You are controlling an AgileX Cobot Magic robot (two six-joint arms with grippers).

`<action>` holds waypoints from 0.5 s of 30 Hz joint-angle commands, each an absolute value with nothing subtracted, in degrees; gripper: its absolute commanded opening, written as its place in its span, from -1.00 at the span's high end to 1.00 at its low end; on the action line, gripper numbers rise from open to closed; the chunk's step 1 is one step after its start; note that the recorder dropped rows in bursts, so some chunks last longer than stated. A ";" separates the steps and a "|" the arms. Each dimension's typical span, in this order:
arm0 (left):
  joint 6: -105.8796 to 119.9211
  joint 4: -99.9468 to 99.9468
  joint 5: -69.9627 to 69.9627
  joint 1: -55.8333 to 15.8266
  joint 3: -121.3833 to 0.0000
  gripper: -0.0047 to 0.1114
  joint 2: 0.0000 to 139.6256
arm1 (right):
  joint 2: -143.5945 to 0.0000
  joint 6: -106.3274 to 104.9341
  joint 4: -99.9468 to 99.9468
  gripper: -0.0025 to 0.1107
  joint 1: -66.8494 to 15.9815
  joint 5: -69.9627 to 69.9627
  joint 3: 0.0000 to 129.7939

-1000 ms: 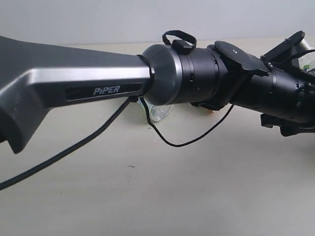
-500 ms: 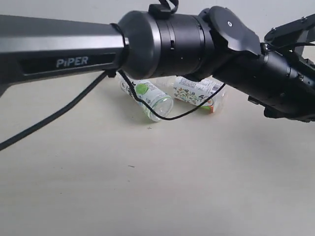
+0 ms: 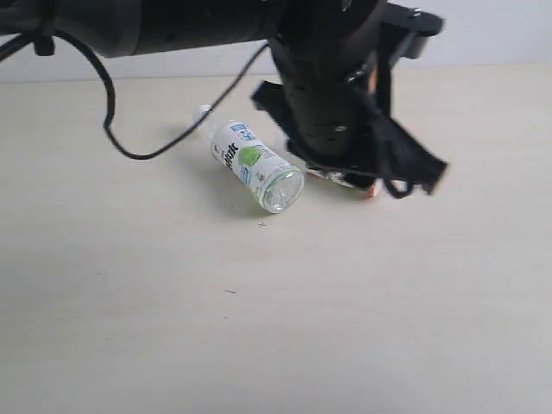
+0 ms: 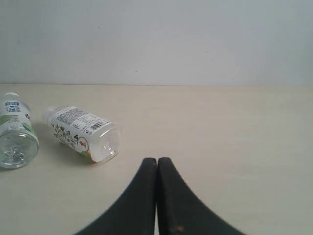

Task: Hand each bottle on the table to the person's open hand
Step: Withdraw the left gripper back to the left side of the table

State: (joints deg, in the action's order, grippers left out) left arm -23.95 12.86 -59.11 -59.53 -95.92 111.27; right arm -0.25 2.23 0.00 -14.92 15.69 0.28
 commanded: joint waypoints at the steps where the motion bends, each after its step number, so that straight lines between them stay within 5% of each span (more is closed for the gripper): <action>1: -35.86 34.55 -69.96 -59.32 -90.06 0.27 109.36 | 0.00 2.23 0.33 0.96 -14.50 15.17 0.00; 6: -37.96 37.39 -69.96 -59.16 -77.42 0.39 105.71 | 0.00 2.23 0.33 0.96 -14.50 15.17 0.00; 9: -40.69 38.23 -69.96 -58.97 -70.53 0.89 102.80 | 0.00 2.23 0.33 0.96 -14.50 15.17 0.00; 15: -40.50 36.22 -61.67 -56.53 -59.75 0.92 93.49 | 0.00 2.23 0.33 0.96 -14.50 15.17 0.00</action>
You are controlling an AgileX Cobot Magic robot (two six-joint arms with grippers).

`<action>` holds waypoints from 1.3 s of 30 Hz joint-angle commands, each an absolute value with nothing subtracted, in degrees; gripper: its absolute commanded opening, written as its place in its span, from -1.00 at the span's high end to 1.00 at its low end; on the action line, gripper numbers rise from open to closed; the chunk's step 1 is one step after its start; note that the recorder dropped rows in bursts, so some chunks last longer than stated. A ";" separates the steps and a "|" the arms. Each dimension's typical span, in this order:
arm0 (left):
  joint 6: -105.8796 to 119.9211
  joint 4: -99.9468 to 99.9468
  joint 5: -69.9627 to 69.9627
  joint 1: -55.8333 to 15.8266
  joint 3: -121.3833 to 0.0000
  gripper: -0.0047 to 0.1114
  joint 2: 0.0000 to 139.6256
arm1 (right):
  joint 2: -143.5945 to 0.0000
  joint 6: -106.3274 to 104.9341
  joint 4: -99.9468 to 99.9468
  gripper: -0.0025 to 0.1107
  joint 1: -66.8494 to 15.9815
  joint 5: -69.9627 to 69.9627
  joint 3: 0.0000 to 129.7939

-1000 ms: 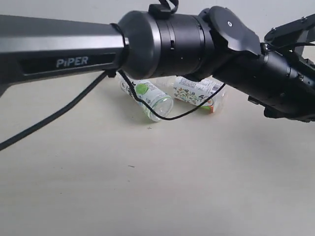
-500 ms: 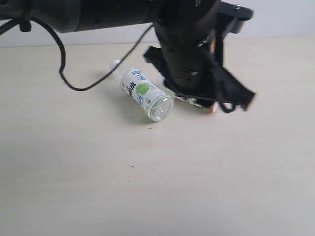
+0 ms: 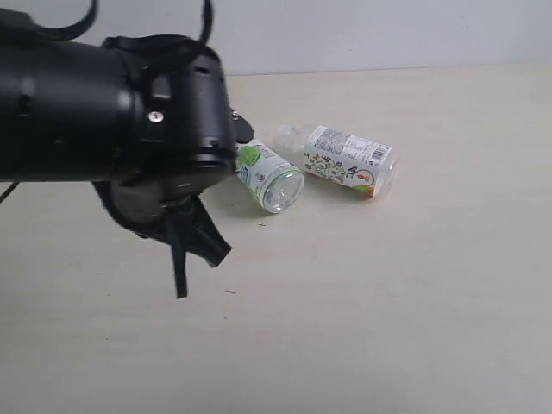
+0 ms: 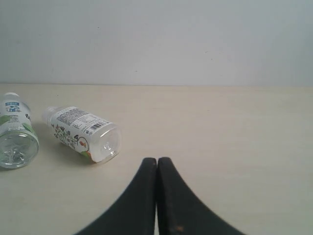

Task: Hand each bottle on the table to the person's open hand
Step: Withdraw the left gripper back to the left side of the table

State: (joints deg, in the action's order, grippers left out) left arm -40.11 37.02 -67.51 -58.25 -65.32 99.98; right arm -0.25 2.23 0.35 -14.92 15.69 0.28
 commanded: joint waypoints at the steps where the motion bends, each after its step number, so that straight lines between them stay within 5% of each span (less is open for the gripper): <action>1: -39.68 35.10 -59.50 -55.62 -58.59 0.92 91.79 | 0.00 2.23 0.33 0.96 -14.50 15.17 0.00; 15: -7.78 -4.28 -29.96 -35.64 -44.65 0.92 70.40 | 0.00 2.23 0.33 0.96 -14.50 15.17 0.00; 39: -6.60 -4.64 -23.07 -35.21 -43.91 0.92 70.02 | 0.00 2.23 0.33 0.96 -14.50 15.17 0.00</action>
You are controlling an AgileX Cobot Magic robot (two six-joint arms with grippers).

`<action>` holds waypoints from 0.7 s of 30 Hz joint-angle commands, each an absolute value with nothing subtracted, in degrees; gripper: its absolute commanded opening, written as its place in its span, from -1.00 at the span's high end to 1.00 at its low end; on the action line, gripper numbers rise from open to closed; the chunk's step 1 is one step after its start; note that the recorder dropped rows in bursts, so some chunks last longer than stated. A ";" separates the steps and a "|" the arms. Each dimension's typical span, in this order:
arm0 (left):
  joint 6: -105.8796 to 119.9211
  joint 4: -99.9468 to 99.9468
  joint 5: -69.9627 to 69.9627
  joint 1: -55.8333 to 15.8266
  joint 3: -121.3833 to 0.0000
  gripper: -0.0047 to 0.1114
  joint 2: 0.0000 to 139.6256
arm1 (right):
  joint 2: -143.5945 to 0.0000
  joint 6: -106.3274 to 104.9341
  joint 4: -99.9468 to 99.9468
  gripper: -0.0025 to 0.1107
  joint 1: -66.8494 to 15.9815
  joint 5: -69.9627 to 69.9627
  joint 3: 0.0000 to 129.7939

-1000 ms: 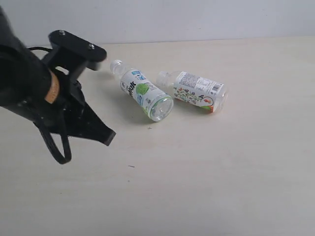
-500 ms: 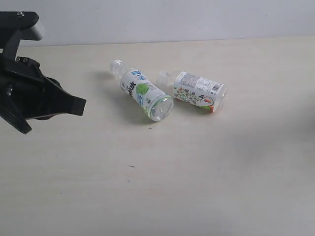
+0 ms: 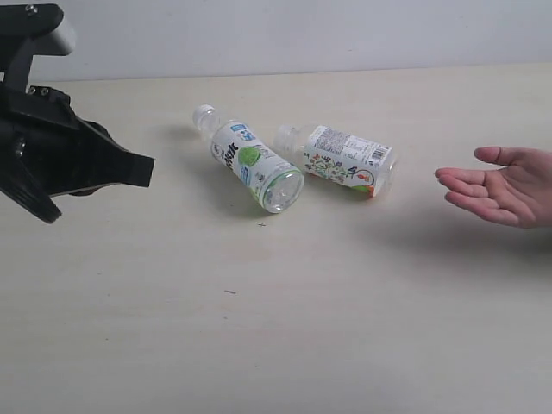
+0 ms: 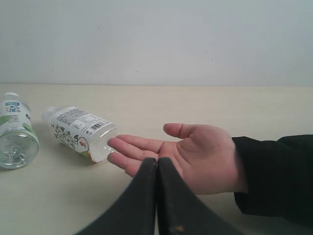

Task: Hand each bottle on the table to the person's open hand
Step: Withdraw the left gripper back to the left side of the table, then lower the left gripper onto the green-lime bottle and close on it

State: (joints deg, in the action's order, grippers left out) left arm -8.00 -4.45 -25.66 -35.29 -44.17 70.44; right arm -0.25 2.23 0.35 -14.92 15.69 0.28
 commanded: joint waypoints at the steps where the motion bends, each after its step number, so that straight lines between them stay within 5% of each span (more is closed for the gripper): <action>1: -5.33 -4.20 -22.41 -35.21 -43.91 0.92 70.02 | 0.00 2.23 0.33 0.96 -14.50 15.17 0.00; 13: 24.64 4.44 -15.23 -35.21 -58.98 0.92 76.09 | 0.00 2.23 0.33 0.96 -14.50 15.17 0.00; 21: 31.01 4.55 -38.37 -33.80 -85.29 0.92 92.96 | 0.00 2.23 0.33 0.96 -14.50 15.17 0.00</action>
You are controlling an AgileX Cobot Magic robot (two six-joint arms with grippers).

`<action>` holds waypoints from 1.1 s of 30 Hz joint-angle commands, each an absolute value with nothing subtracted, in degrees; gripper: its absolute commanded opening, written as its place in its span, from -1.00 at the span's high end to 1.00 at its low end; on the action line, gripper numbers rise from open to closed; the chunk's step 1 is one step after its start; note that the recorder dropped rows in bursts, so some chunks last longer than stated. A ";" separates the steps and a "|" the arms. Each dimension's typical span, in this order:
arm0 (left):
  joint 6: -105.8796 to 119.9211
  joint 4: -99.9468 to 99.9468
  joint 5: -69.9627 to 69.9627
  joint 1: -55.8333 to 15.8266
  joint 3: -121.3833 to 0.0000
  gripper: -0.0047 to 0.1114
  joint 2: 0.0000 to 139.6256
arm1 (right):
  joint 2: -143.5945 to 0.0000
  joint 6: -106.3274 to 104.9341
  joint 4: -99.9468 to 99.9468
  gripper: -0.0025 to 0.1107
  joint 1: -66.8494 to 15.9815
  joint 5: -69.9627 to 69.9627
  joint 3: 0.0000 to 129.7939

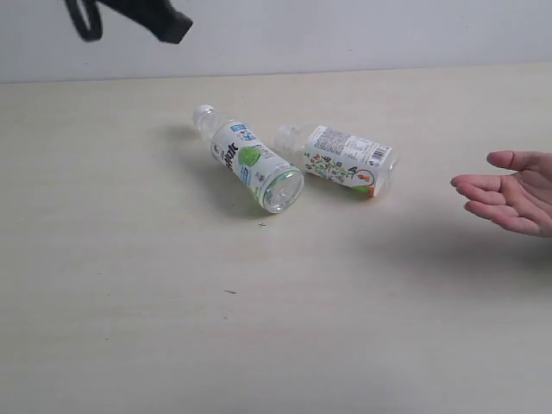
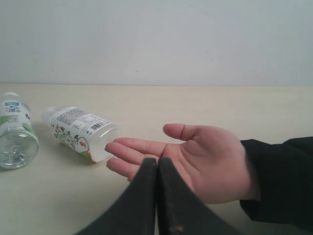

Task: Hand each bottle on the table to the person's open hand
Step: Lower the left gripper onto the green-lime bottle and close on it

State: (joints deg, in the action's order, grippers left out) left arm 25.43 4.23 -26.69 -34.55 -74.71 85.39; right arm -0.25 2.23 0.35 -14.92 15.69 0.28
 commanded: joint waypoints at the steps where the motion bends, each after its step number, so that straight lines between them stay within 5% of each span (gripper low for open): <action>1: 33.88 4.55 -41.29 -33.80 -88.41 0.92 95.12 | 0.00 2.23 0.33 0.96 -14.50 15.17 0.00; 10: 60.24 0.77 -69.86 -33.60 -109.16 0.92 110.52 | 0.00 2.23 0.33 0.96 -14.50 15.17 0.00; 26: 90.98 0.90 -65.77 -33.60 -109.79 0.91 119.80 | 0.00 2.23 0.33 0.96 -14.61 15.17 0.00; 29: 95.56 1.18 -63.87 -33.60 -109.54 0.67 120.89 | 0.00 2.23 0.33 0.96 -14.61 15.17 0.00; 33: 100.01 0.95 -61.59 -33.72 -109.54 -0.01 122.76 | 0.00 2.23 0.33 0.96 -14.61 15.17 0.00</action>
